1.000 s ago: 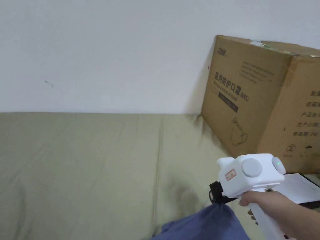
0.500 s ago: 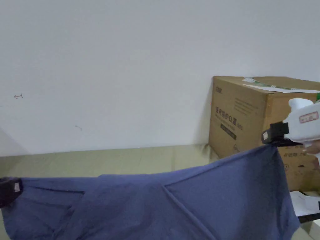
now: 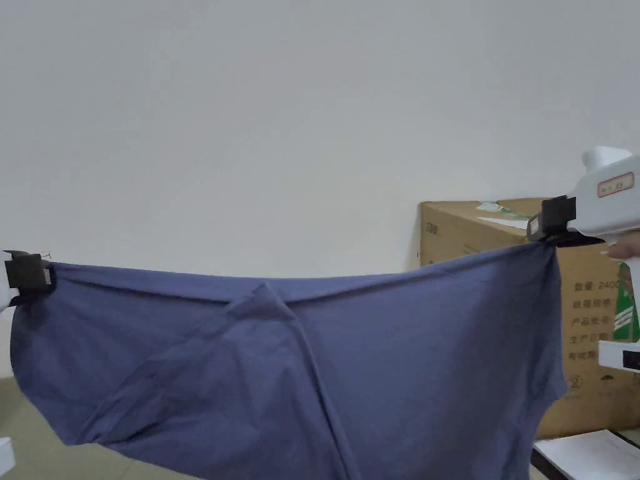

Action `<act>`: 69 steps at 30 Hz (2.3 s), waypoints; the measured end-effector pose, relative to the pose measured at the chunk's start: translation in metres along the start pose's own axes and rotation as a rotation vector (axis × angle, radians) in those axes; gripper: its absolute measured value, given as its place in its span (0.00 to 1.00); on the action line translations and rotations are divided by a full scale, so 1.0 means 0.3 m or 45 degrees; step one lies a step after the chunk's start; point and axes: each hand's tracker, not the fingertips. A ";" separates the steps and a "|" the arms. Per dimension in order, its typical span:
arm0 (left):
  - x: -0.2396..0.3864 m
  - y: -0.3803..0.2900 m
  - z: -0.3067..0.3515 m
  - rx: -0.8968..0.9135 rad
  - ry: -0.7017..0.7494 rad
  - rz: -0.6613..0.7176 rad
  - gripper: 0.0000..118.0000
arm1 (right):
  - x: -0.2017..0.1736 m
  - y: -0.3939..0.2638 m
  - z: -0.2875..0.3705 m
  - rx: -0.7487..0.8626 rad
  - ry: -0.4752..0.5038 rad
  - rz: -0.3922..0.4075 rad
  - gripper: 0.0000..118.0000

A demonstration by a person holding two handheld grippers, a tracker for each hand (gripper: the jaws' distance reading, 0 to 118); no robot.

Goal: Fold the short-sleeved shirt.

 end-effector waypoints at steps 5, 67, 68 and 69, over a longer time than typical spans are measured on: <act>-0.009 0.065 -0.121 -0.009 0.022 0.015 0.02 | -0.015 0.089 -0.126 0.030 -0.010 -0.039 0.02; -0.439 -1.257 -0.183 -0.920 0.052 0.269 0.02 | 0.224 -1.415 -0.208 -0.861 -0.064 -0.055 0.02; -0.440 -1.267 -0.129 -0.919 0.037 0.270 0.02 | 0.240 -1.429 -0.156 -0.851 -0.067 -0.097 0.02; -0.441 -1.278 -0.081 -0.913 0.018 0.265 0.02 | 0.255 -1.445 -0.107 -0.837 -0.068 -0.146 0.02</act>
